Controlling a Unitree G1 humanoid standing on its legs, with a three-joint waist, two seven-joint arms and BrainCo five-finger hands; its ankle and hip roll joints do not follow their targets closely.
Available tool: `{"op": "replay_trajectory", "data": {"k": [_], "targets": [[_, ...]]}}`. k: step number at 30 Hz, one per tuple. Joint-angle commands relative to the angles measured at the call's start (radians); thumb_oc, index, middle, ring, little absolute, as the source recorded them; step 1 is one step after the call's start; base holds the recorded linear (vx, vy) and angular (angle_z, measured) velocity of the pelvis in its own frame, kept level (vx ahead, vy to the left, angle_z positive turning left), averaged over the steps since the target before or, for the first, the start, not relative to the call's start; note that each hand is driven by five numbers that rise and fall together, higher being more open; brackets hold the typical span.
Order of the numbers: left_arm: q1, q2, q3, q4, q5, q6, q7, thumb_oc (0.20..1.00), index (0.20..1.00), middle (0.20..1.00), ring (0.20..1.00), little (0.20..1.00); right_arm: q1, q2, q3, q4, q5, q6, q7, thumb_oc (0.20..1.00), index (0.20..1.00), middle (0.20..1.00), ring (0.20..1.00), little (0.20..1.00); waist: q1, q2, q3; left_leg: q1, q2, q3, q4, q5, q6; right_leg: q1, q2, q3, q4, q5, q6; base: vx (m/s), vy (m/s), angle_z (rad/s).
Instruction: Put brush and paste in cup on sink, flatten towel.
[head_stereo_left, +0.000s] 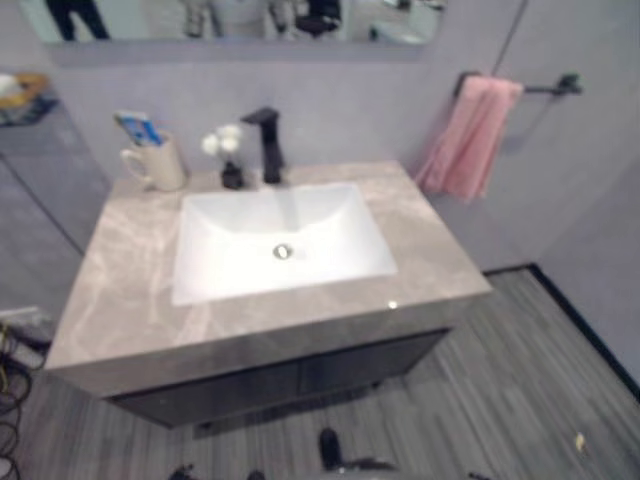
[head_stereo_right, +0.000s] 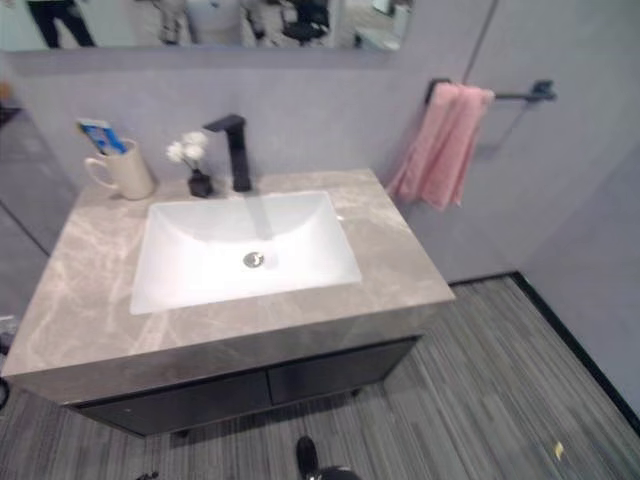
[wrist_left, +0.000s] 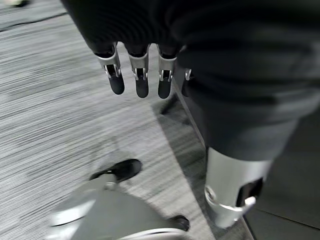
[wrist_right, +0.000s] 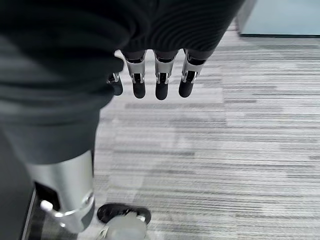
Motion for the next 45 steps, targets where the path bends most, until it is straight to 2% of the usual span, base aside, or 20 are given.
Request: {"op": "replay_trajectory", "data": {"k": [1, 8, 9, 12, 17, 23, 24, 25, 26, 27, 28, 29, 30, 31, 32, 34, 36, 39, 42, 45], "targets": [[-0.039, 0.052, -0.013, -0.033, 0.052, -0.017, 0.020, 1.000, 1.000, 1.000, 1.000, 1.000, -0.056, -0.024, 0.003, -0.001, -0.001, 0.003, -0.014, 1.000, 1.000, 1.000, 1.000, 1.000, -0.002, 0.017, 0.079, 0.028, -0.057, -0.027, 0.131, -0.154, 0.069, 0.024, -0.081, 0.068, 0.080, -0.056, 0.085, -0.06, 0.054, -0.09], [-0.060, 0.063, -0.030, -0.027, 0.085, -0.009, 0.033, 1.000, 1.000, 1.000, 1.000, 1.000, -0.068, -0.018, 0.000, -0.006, 0.011, 0.002, -0.011, 1.000, 1.000, 1.000, 1.000, 1.000, -0.013, 0.025, 0.087, 0.027, -0.090, 0.007, 0.183, -0.196, 0.083, 0.010, -0.096, 0.105, 0.089, -0.041, 0.100, -0.04, 0.095, -0.09], [-0.061, 0.049, -0.042, -0.021, 0.091, -0.009, 0.030, 1.000, 1.000, 1.000, 1.000, 1.000, -0.078, -0.021, 0.000, -0.006, 0.013, 0.004, -0.011, 1.000, 1.000, 1.000, 1.000, 1.000, -0.016, 0.028, 0.093, 0.020, -0.110, 0.015, 0.221, -0.219, 0.095, 0.002, -0.093, 0.138, 0.096, -0.031, 0.107, -0.07, 0.102, -0.48], [-0.066, 0.040, -0.075, -0.027, 0.123, -0.011, 0.030, 1.000, 1.000, 1.000, 1.000, 1.000, -0.090, -0.025, 0.003, -0.014, 0.010, 0.005, -0.014, 1.000, 1.000, 1.000, 1.000, 1.000, -0.025, 0.027, 0.104, 0.006, -0.120, 0.048, 0.256, -0.239, 0.110, -0.017, -0.087, 0.185, 0.103, -0.009, 0.121, -0.11, 0.101, -0.33], [-0.099, 0.027, -0.117, -0.032, 0.142, -0.012, 0.024, 1.000, 1.000, 1.000, 1.000, 1.000, -0.081, -0.007, -0.004, -0.025, 0.030, 0.005, -0.010, 1.000, 1.000, 1.000, 1.000, 1.000, -0.059, 0.008, 0.120, -0.015, -0.137, 0.116, 0.283, -0.262, 0.135, -0.057, -0.099, 0.252, 0.082, 0.061, 0.173, -0.13, 0.091, -0.49], [-0.164, 0.014, -0.197, -0.073, 0.170, -0.023, 0.033, 1.000, 1.000, 1.000, 1.000, 1.000, -0.081, -0.001, 0.005, -0.020, 0.024, 0.010, -0.016, 1.000, 1.000, 1.000, 1.000, 1.000, -0.092, -0.010, 0.152, -0.070, -0.156, 0.165, 0.304, -0.271, 0.154, -0.123, -0.119, 0.274, 0.039, 0.142, 0.195, -0.20, 0.105, -0.18], [-0.173, 0.001, -0.211, -0.084, 0.155, -0.026, 0.028, 1.000, 1.000, 1.000, 1.000, 1.000, -0.077, 0.007, 0.007, -0.013, 0.026, 0.011, -0.019, 1.000, 1.000, 1.000, 1.000, 1.000, -0.092, -0.006, 0.159, -0.083, -0.152, 0.177, 0.315, -0.279, 0.162, -0.146, -0.118, 0.204, 0.044, 0.122, 0.180, -0.18, 0.055, -0.27], [-0.173, 0.002, -0.210, -0.084, 0.155, -0.026, 0.029, 1.000, 1.000, 1.000, 1.000, 1.000, -0.077, 0.008, 0.008, -0.013, 0.026, 0.011, -0.019, 1.000, 1.000, 1.000, 1.000, 1.000, -0.092, -0.011, 0.157, -0.087, -0.155, 0.178, 0.314, -0.274, 0.161, -0.151, -0.121, 0.207, 0.044, 0.125, 0.180, -0.23, 0.122, -0.36], [-0.187, -0.002, -0.229, -0.089, 0.153, -0.024, 0.027, 1.000, 1.000, 1.000, 1.000, 1.000, -0.068, 0.012, 0.010, -0.006, 0.029, 0.012, -0.025, 1.000, 1.000, 1.000, 1.000, 1.000, -0.097, 0.009, 0.165, -0.087, -0.147, 0.185, 0.281, -0.250, 0.164, -0.149, -0.081, 0.162, 0.148, 0.046, 0.148, -0.15, 0.054, -0.26], [-0.187, -0.002, -0.228, -0.089, 0.153, -0.024, 0.027, 1.000, 1.000, 1.000, 1.000, 1.000, -0.068, 0.012, 0.010, -0.006, 0.029, 0.012, -0.025, 1.000, 1.000, 1.000, 1.000, 1.000, -0.097, 0.006, 0.163, -0.089, -0.149, 0.187, 0.279, -0.246, 0.164, -0.152, -0.083, 0.164, 0.149, 0.047, 0.148, -0.22, 0.137, -0.19], [-0.182, -0.013, -0.230, -0.083, 0.153, -0.020, 0.028, 1.000, 1.000, 1.000, 1.000, 1.000, -0.065, 0.013, 0.013, -0.001, 0.029, 0.011, -0.029, 1.000, 1.000, 1.000, 1.000, 1.000, -0.086, 0.028, 0.158, -0.075, -0.144, 0.203, 0.218, -0.218, 0.164, -0.108, -0.066, 0.112, 0.182, -0.026, 0.127, -0.10, 0.062, -0.14], [-0.182, -0.013, -0.229, -0.083, 0.153, -0.020, 0.028, 1.000, 1.000, 1.000, 1.000, 1.000, -0.065, 0.014, 0.013, -0.001, 0.029, 0.011, -0.029, 1.000, 1.000, 1.000, 1.000, 1.000, -0.085, 0.025, 0.157, -0.077, -0.146, 0.205, 0.215, -0.213, 0.163, -0.110, -0.067, 0.115, 0.180, -0.023, 0.127, -0.14, 0.086, -0.25], [-0.182, -0.019, -0.228, -0.077, 0.151, -0.018, 0.026, 1.000, 1.000, 1.000, 1.000, 1.000, -0.071, 0.014, 0.015, 0.000, 0.026, 0.010, -0.030, 1.000, 1.000, 1.000, 1.000, 1.000, -0.075, 0.033, 0.156, -0.072, -0.138, 0.224, 0.184, -0.189, 0.162, -0.095, -0.058, 0.076, 0.206, -0.051, 0.118, -0.15, 0.033, -0.43], [-0.179, -0.030, -0.230, -0.071, 0.150, -0.014, 0.019, 1.000, 1.000, 1.000, 1.000, 1.000, -0.082, 0.007, 0.017, 0.010, 0.019, 0.011, -0.029, 1.000, 1.000, 1.000, 1.000, 1.000, -0.058, 0.056, 0.158, -0.068, -0.115, 0.256, 0.143, -0.157, 0.158, -0.088, -0.048, 0.006, 0.276, -0.112, 0.105, -0.14, 0.038, -0.58], [-0.179, -0.030, -0.230, -0.071, 0.150, -0.014, 0.019, 1.000, 1.000, 1.000, 1.000, 1.000, -0.082, 0.006, 0.016, 0.010, 0.019, 0.011, -0.029, 1.000, 1.000, 1.000, 1.000, 1.000, -0.058, 0.056, 0.159, -0.067, -0.115, 0.256, 0.142, -0.157, 0.158, -0.088, -0.048, 0.006, 0.278, -0.113, 0.105, -0.14, 0.029, -0.74], [-0.171, -0.037, -0.241, -0.075, 0.162, -0.009, 0.007, 1.000, 1.000, 1.000, 1.000, 1.000, -0.099, -0.009, 0.005, 0.030, 0.014, 0.015, -0.033, 1.000, 1.000, 1.000, 1.000, 1.000, -0.024, 0.080, 0.153, -0.078, -0.088, 0.280, 0.119, -0.126, 0.155, -0.046, -0.077, -0.096, 0.331, -0.190, 0.085, -0.09, 0.004, -0.85], [-0.167, -0.039, -0.242, -0.065, 0.178, -0.006, 0.005, 1.000, 1.000, 1.000, 1.000, 1.000, -0.125, -0.016, -0.009, 0.022, 0.030, 0.006, -0.040, 1.000, 1.000, 1.000, 1.000, 1.000, 0.014, 0.082, 0.132, -0.101, -0.071, 0.341, 0.107, -0.106, 0.156, 0.045, -0.089, -0.163, 0.300, -0.225, 0.091, -0.08, -0.033, -0.60], [-0.167, -0.037, -0.237, -0.058, 0.184, -0.001, 0.010, 1.000, 1.000, 1.000, 1.000, 1.000, -0.144, -0.015, -0.018, 0.012, 0.049, -0.001, -0.045, 1.000, 1.000, 1.000, 1.000, 1.000, 0.034, 0.073, 0.123, -0.100, -0.074, 0.369, 0.104, -0.123, 0.153, 0.063, -0.095, -0.204, 0.253, -0.238, 0.102, 0.03, -0.026, -0.74], [-0.168, -0.043, -0.229, -0.046, 0.186, -0.002, 0.014, 1.000, 1.000, 1.000, 1.000, 1.000, -0.128, -0.012, -0.027, 0.012, 0.071, -0.008, -0.037, 1.000, 1.000, 1.000, 1.000, 1.000, 0.028, 0.083, 0.109, -0.096, -0.063, 0.375, 0.113, -0.115, 0.146, 0.062, -0.063, -0.164, 0.243, -0.241, 0.110, 0.07, -0.108, -0.42], [-0.180, -0.043, -0.232, -0.076, 0.167, -0.014, 0.017, 1.000, 1.000, 1.000, 1.000, 1.000, -0.094, -0.020, -0.028, 0.017, 0.070, -0.013, -0.037, 1.000, 1.000, 1.000, 1.000, 1.000, 0.026, 0.092, 0.108, -0.106, -0.055, 0.348, 0.147, -0.084, 0.132, 0.077, -0.025, -0.119, 0.193, -0.214, 0.074, -0.03, -0.162, -0.17]]}}
